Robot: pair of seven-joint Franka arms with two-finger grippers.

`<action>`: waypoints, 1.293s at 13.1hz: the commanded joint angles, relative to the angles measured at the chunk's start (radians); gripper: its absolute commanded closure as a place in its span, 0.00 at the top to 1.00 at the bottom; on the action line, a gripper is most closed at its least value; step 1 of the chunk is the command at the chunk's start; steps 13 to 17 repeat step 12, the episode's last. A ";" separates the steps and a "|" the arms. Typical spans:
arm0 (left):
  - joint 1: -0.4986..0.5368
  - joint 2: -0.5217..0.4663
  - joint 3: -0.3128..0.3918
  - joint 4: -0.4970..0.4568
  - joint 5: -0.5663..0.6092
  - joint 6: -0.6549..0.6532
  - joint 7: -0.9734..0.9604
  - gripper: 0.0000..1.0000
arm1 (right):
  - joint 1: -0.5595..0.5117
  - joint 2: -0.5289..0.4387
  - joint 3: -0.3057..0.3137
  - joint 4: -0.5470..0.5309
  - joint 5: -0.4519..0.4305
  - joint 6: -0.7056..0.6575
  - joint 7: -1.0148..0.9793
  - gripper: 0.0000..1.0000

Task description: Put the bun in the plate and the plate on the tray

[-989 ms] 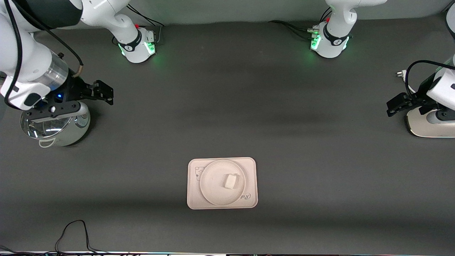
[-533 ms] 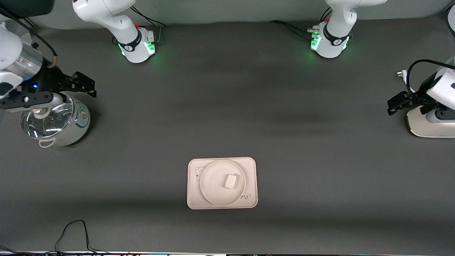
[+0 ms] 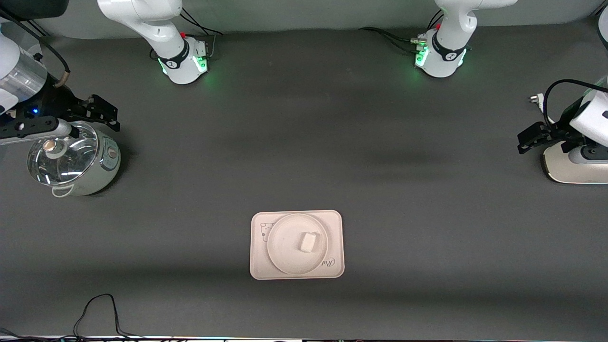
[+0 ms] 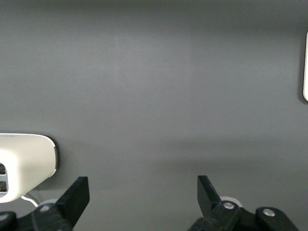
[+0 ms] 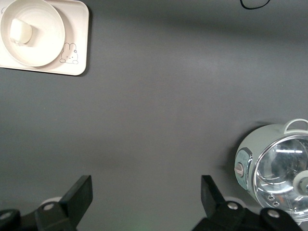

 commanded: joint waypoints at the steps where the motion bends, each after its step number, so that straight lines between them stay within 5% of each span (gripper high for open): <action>1: 0.003 -0.011 -0.003 0.003 0.002 -0.019 0.017 1.00 | -0.056 0.006 0.008 -0.011 -0.005 0.017 -0.055 1.00; 17: 0.006 -0.014 0.000 0.057 0.002 -0.084 0.017 1.00 | -0.064 -0.003 -0.043 -0.009 0.032 0.010 -0.084 1.00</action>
